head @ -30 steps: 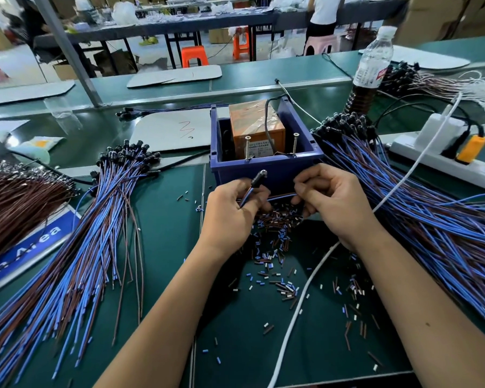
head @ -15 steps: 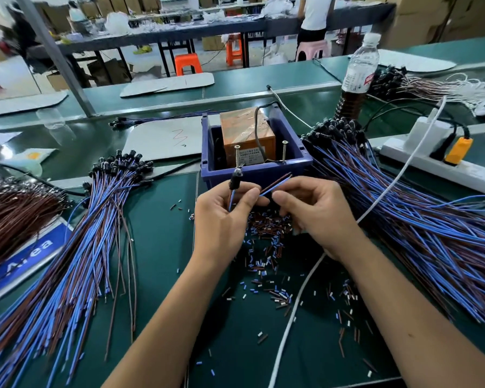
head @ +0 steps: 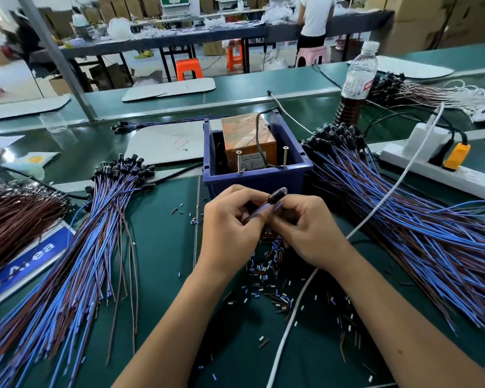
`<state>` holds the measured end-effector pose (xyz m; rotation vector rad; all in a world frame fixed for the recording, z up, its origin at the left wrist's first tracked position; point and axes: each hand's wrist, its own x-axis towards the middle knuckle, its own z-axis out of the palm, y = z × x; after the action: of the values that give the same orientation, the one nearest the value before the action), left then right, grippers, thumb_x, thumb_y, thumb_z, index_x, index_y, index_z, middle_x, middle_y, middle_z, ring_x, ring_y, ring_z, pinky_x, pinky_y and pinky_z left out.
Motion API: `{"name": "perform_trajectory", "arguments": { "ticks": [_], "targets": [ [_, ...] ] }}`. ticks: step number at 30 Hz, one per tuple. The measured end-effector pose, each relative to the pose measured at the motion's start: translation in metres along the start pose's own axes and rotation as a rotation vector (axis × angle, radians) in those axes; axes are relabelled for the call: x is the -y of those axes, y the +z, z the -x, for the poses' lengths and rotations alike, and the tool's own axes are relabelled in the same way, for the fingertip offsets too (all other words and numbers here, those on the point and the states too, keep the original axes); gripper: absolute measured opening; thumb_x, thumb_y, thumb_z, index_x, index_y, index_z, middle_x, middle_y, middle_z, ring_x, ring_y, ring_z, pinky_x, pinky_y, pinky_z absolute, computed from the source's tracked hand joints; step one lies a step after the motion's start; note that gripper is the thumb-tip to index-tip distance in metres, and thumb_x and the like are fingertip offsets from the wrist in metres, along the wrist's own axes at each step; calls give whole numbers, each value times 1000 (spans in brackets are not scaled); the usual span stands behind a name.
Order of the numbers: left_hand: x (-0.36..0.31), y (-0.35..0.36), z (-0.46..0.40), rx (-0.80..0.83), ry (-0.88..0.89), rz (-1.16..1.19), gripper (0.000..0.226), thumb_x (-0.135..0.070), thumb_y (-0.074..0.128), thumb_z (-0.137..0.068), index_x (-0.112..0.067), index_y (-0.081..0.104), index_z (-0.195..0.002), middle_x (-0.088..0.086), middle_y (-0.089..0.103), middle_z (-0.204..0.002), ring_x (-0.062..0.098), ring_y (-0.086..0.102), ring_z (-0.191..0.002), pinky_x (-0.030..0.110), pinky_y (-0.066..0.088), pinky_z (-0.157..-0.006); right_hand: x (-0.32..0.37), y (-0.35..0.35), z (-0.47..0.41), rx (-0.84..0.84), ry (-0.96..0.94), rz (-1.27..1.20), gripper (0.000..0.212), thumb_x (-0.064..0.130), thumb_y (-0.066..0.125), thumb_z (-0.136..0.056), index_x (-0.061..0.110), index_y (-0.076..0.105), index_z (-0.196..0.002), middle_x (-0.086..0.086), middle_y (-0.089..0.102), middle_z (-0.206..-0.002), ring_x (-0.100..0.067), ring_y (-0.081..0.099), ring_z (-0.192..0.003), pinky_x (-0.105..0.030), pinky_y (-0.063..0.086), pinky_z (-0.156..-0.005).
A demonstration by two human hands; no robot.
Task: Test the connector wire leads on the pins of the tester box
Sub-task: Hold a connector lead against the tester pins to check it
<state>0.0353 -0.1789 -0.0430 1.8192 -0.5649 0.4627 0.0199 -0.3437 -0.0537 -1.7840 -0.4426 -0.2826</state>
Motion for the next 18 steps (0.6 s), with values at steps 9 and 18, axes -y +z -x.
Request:
{"name": "perform_trajectory", "arguments": {
  "ticks": [9,18],
  "targets": [
    [-7,-6,-2,-357,-50,194,9,-12,78,-91,-17,73,-97,-3,76,-80,11,72,-73,22,53,-68,13,3,-1,-168,0,-183,13,15,56,-108,7,62,-100,-7,77,-96,-23,60,-55,-36,52,-46],
    [-8,-8,-6,-484,-165,98,12,-16,73,-95,-22,73,-85,-7,73,-70,17,69,-67,27,52,-67,9,13,-2,-492,-142,85,7,21,65,-104,16,61,-104,1,72,-73,-16,60,-51,-27,46,-52]
  ]
}}
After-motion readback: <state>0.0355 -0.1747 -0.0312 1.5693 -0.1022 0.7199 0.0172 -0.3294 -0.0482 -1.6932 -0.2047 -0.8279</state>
